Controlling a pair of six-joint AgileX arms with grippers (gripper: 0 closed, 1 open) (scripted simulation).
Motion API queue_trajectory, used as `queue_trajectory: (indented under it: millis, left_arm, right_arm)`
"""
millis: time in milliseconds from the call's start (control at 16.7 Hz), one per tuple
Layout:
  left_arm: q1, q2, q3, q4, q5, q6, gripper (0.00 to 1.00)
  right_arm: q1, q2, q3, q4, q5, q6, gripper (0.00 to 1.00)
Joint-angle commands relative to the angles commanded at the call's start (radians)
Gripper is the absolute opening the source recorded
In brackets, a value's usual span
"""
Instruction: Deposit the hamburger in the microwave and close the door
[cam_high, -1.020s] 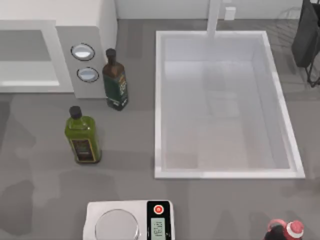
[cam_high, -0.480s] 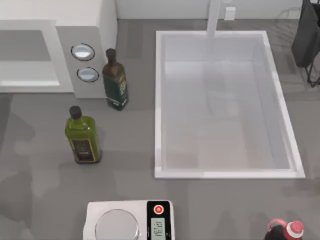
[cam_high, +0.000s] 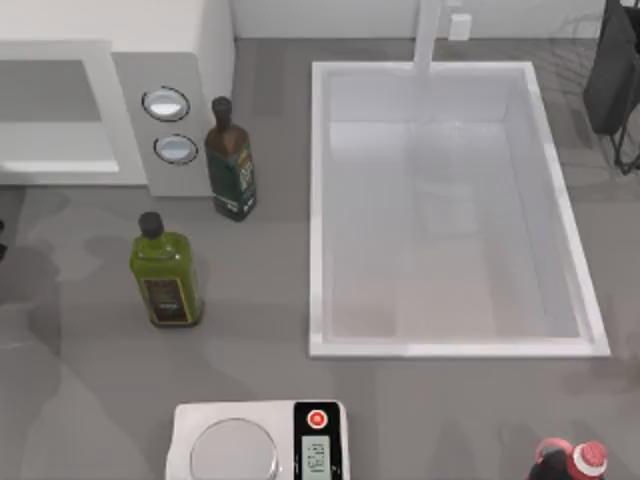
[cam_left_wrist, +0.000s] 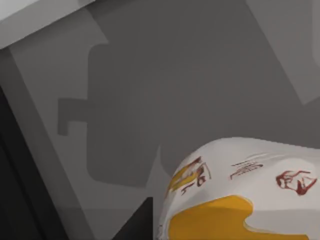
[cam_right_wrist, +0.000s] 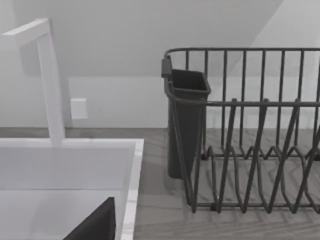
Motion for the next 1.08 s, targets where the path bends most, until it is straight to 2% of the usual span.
queue_trajectory:
  millis: [360,600,840,1080]
  left_arm:
    - [-0.032,0.185,-0.087,0.683,0.054,-0.296,0.0]
    - [-0.051,0.281,-0.149,1.04,0.081,-0.47,0.0]
    - [-0.063,0.322,-0.18,1.233,0.095,-0.578,0.0]
    - [-0.065,0.325,-0.183,1.267,0.098,-0.599,0.0]
  right_arm:
    - [0.0,0.0,0.0,0.0,0.0,0.0,1.0]
    - [0.0,0.0,0.0,0.0,0.0,0.0,1.0]
    - [0.0,0.0,0.0,0.0,0.0,0.0,1.0]
    - [0.0,0.0,0.0,0.0,0.0,0.0,1.0]
